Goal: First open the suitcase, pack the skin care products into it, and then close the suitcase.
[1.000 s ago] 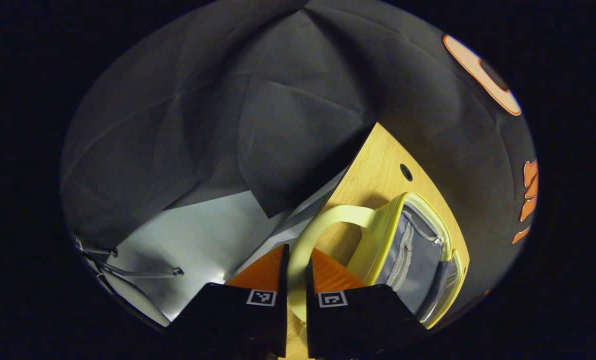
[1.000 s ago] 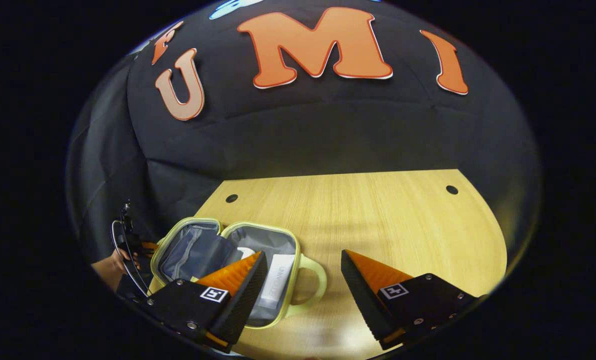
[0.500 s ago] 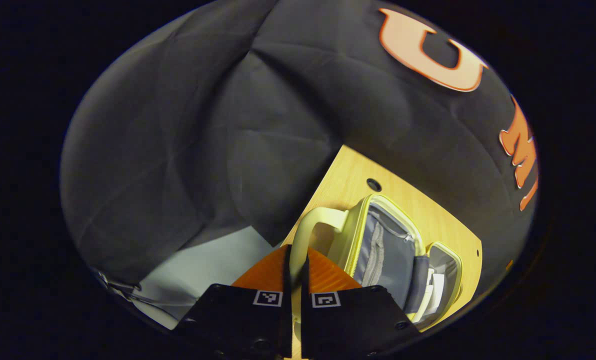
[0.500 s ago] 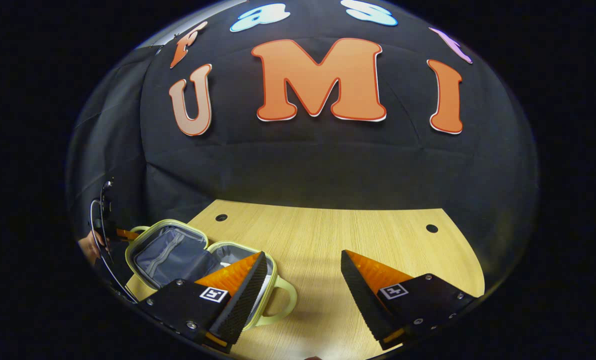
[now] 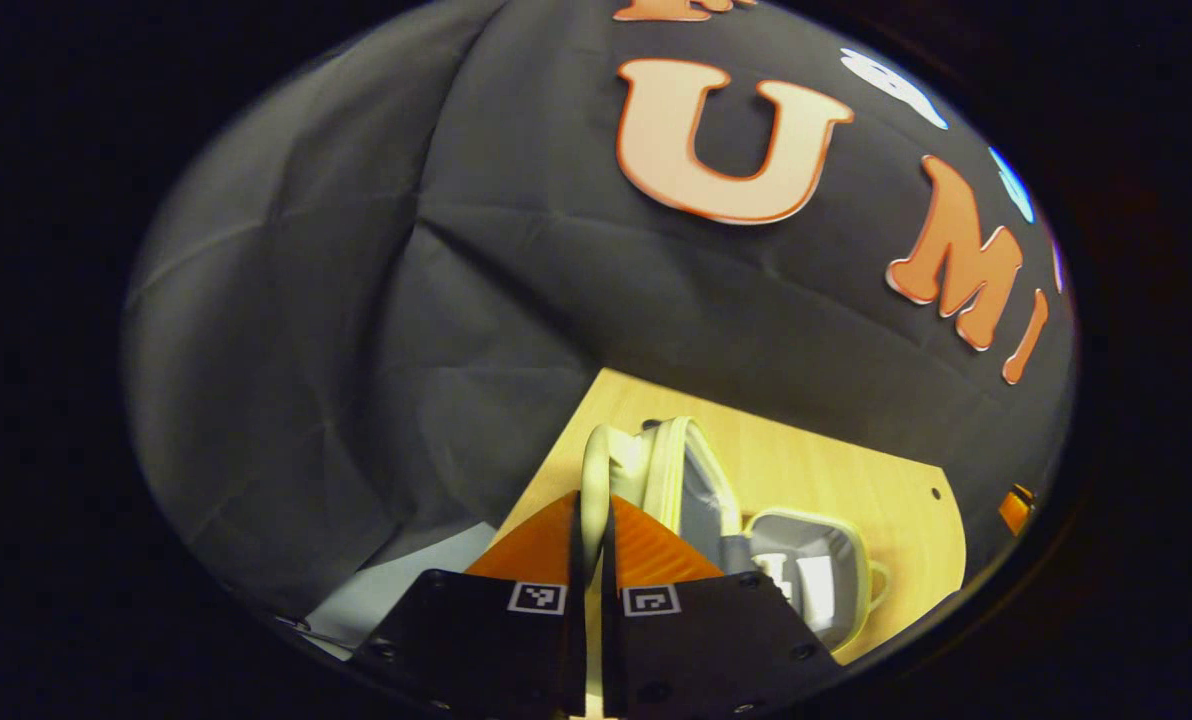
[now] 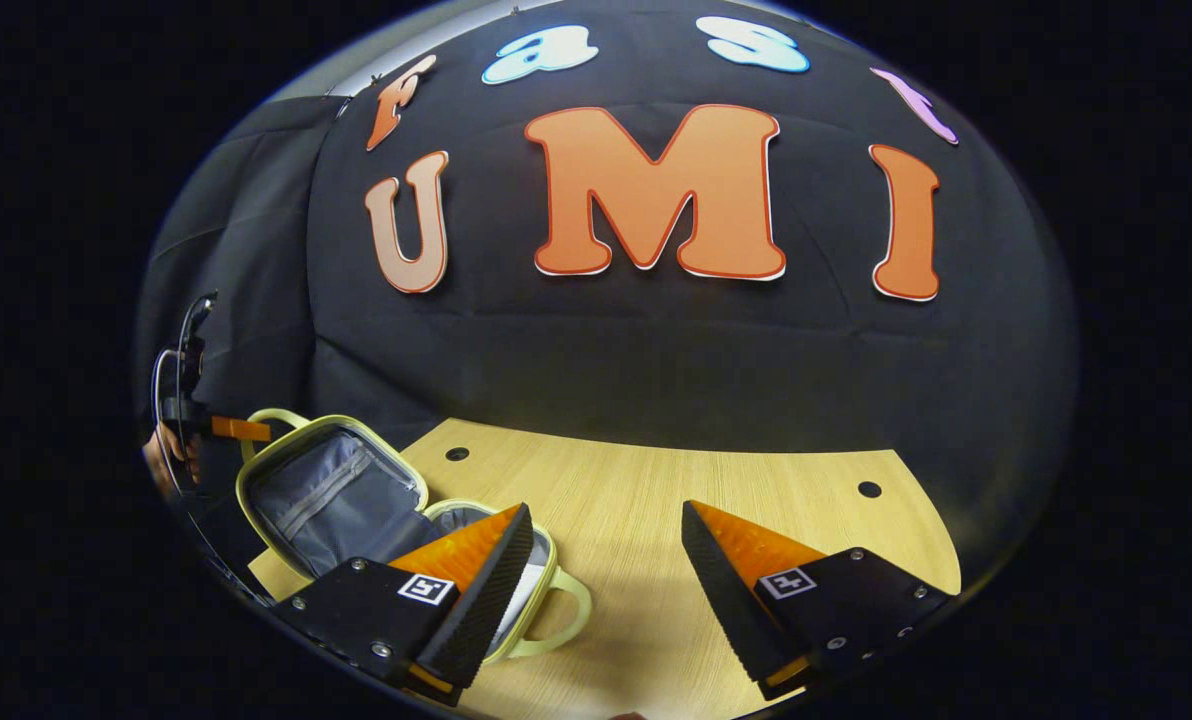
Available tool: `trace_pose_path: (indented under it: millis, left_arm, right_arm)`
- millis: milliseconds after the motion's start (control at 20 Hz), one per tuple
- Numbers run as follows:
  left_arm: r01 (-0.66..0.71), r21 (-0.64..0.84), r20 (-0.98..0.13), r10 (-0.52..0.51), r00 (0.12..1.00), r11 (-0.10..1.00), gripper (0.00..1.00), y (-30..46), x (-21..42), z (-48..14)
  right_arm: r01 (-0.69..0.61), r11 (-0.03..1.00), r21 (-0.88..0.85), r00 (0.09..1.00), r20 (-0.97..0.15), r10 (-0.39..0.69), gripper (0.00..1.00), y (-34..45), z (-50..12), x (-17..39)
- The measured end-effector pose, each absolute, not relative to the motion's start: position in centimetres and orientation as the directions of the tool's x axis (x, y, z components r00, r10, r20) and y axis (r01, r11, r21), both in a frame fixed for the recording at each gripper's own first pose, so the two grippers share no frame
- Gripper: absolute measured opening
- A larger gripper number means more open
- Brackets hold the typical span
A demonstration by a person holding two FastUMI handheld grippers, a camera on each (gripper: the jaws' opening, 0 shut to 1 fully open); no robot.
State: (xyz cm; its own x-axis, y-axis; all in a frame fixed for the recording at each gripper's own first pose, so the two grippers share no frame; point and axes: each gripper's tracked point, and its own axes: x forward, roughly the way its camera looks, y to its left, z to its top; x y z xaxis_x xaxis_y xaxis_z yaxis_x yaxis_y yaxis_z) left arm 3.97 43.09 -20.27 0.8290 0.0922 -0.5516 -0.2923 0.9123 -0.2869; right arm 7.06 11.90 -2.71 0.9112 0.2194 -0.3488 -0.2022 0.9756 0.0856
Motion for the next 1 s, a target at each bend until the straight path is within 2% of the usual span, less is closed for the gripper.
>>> trace_pose_path:
  millis: [100, 200, 450, 700, 850, 1000]
  left_arm:
    - [-0.252, -0.305, -0.519, 0.061, 0.852, 0.918, 0.06, 40.4, 4.5, -17.9]
    - [-0.227, -0.263, -0.511, 0.064, 0.857, 0.938, 0.06, 38.6, 4.7, -16.8]
    - [-0.138, -0.301, -0.462, -0.017, 0.887, 0.943, 0.06, 31.7, 5.7, -12.9]
    - [-0.071, -0.324, -0.440, -0.084, 0.894, 0.943, 0.06, 25.8, 6.0, -11.8]
    - [-0.019, -0.253, -0.451, -0.100, 0.887, 0.967, 0.06, 22.1, 6.2, -11.7]
    - [0.056, -0.251, -0.454, -0.169, 0.875, 0.966, 0.06, 17.0, 6.4, -11.9]
  right_arm:
    - [-0.210, 0.974, 0.086, 0.913, -0.340, 0.227, 0.95, 11.1, -2.5, 6.8]
    - [-0.213, 0.973, 0.091, 0.915, -0.329, 0.232, 0.95, 10.7, -2.3, 6.8]
    - [-0.208, 0.974, 0.085, 0.923, -0.313, 0.225, 0.95, 8.4, -1.9, 6.5]
    - [-0.176, 0.979, 0.108, 0.932, -0.302, 0.201, 0.95, 5.7, -1.8, 6.3]
    - [-0.156, 0.981, 0.110, 0.940, -0.290, 0.182, 0.95, 3.9, -1.6, 6.1]
    - [-0.146, 0.984, 0.102, 0.947, -0.275, 0.169, 0.95, 2.6, -1.3, 5.7]
